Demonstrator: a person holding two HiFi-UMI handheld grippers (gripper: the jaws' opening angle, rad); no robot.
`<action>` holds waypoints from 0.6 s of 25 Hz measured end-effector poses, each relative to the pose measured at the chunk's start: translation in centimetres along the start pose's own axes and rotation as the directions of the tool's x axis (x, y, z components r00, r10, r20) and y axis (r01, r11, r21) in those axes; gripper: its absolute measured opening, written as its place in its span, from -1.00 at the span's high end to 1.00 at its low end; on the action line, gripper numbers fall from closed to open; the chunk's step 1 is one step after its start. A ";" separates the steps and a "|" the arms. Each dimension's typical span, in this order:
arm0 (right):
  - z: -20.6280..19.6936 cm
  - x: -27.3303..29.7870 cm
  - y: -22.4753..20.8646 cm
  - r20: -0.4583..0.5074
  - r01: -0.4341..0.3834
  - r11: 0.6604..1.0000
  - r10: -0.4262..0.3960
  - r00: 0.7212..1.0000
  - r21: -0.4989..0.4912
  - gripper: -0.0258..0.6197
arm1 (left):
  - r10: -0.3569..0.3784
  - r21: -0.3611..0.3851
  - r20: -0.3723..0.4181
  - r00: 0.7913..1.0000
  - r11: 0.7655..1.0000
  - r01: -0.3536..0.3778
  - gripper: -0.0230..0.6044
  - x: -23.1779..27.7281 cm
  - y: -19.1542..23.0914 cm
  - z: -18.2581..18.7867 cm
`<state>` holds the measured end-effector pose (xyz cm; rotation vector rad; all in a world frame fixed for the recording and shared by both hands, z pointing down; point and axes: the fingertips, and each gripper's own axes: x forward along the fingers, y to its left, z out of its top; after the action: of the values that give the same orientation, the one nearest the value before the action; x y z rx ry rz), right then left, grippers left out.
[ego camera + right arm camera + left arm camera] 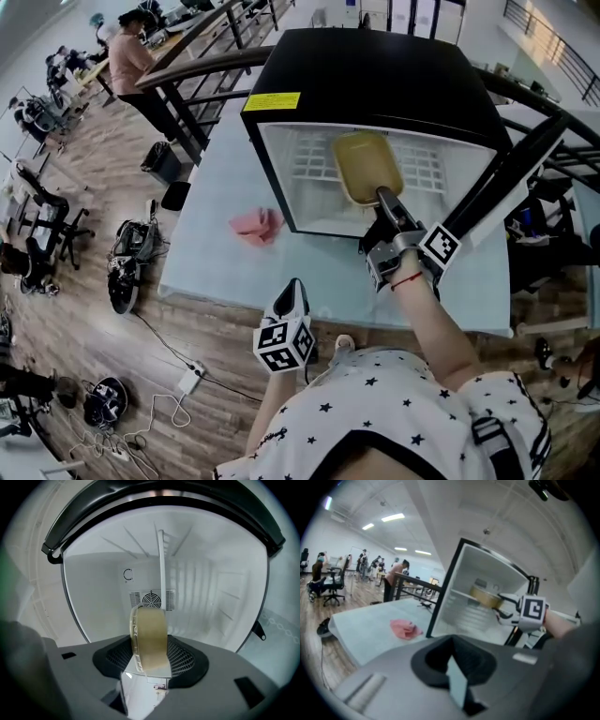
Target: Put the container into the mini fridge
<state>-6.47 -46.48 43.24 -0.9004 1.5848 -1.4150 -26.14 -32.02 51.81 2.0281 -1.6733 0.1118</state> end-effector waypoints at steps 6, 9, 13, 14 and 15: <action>1.5 1.3 0.2 0.064 0.008 1.000 -0.010 0.998 0.024 0.22 | -0.036 0.024 -0.010 0.999 0.999 0.037 0.90 1.6 -0.4 0.4; 2.1 1.7 0.2 0.096 0.010 0.999 -0.014 0.995 0.040 0.22 | -0.050 0.031 -0.022 0.998 0.998 0.051 0.90 2.0 -0.6 0.2; 2.6 2.0 0.5 0.119 0.017 0.999 -0.023 0.993 0.048 0.22 | -0.074 0.038 -0.032 0.997 0.996 0.075 0.90 2.6 -1.5 0.3; 2.6 2.0 0.5 0.121 0.019 0.999 -0.024 0.992 0.046 0.22 | -0.079 0.039 -0.033 0.996 0.996 0.080 0.90 2.7 -1.7 0.3; 2.6 2.1 0.5 0.123 0.019 0.999 -0.024 0.992 0.043 0.22 | -0.084 0.040 -0.034 0.996 0.996 0.085 0.90 2.8 -1.8 0.3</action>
<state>-4.97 -49.36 42.40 -0.9639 1.4521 -1.3755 -23.84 -34.44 52.00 2.1133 -1.5753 0.1505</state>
